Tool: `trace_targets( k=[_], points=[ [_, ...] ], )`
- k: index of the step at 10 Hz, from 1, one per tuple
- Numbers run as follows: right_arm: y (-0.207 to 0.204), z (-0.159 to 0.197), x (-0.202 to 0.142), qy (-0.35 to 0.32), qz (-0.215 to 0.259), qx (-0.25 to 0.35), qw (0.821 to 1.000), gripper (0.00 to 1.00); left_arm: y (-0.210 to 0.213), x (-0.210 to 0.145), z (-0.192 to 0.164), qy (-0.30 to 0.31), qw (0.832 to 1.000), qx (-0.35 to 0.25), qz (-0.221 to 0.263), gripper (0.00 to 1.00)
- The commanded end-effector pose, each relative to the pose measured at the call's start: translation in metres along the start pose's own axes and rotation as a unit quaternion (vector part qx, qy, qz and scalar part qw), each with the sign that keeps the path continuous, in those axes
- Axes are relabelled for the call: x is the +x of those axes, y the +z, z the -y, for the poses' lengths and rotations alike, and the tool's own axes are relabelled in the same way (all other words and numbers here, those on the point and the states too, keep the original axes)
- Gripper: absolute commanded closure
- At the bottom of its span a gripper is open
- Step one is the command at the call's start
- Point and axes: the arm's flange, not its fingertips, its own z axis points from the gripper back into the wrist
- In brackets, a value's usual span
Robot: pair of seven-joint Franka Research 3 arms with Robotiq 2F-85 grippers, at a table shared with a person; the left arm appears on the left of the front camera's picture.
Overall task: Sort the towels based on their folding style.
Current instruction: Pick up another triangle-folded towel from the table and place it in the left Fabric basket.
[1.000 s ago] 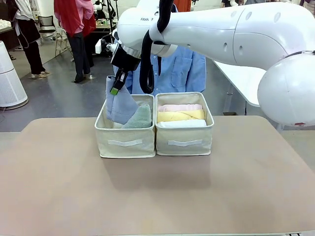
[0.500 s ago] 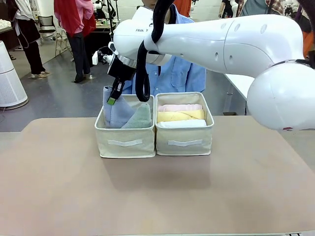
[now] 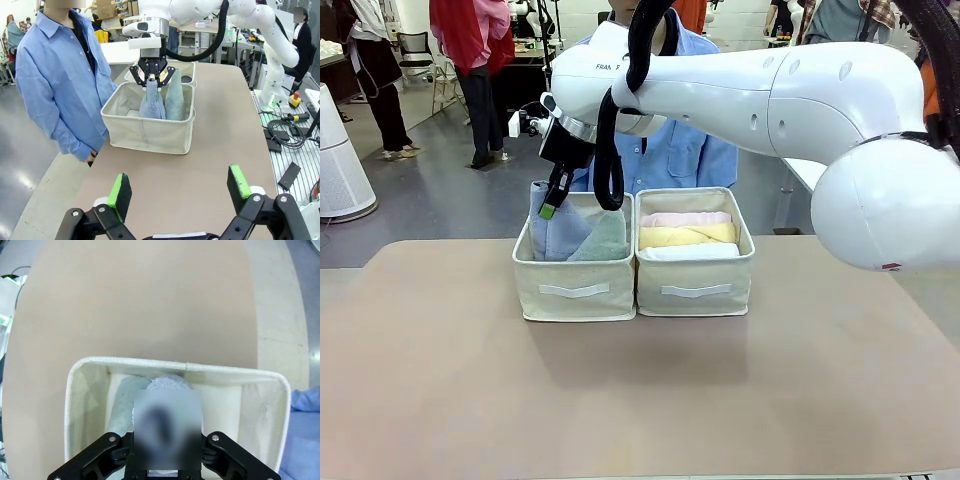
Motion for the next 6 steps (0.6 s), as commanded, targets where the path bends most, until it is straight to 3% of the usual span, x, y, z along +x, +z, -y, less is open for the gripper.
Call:
trace_targets(
  k=[1, 6],
  points=[
    [-0.007, 0.008, 0.005, 0.000, 0.008, 0.025, 1.000, 0.81, 0.002, 0.001, 0.002, -0.001, 1.000, -0.003, 0.003, 0.00],
    [-0.020, 0.006, -0.001, -0.004, 0.001, 0.042, 0.999, 0.81, 0.002, 0.001, 0.002, -0.001, 1.000, -0.003, 0.003, 0.00]
  ],
)
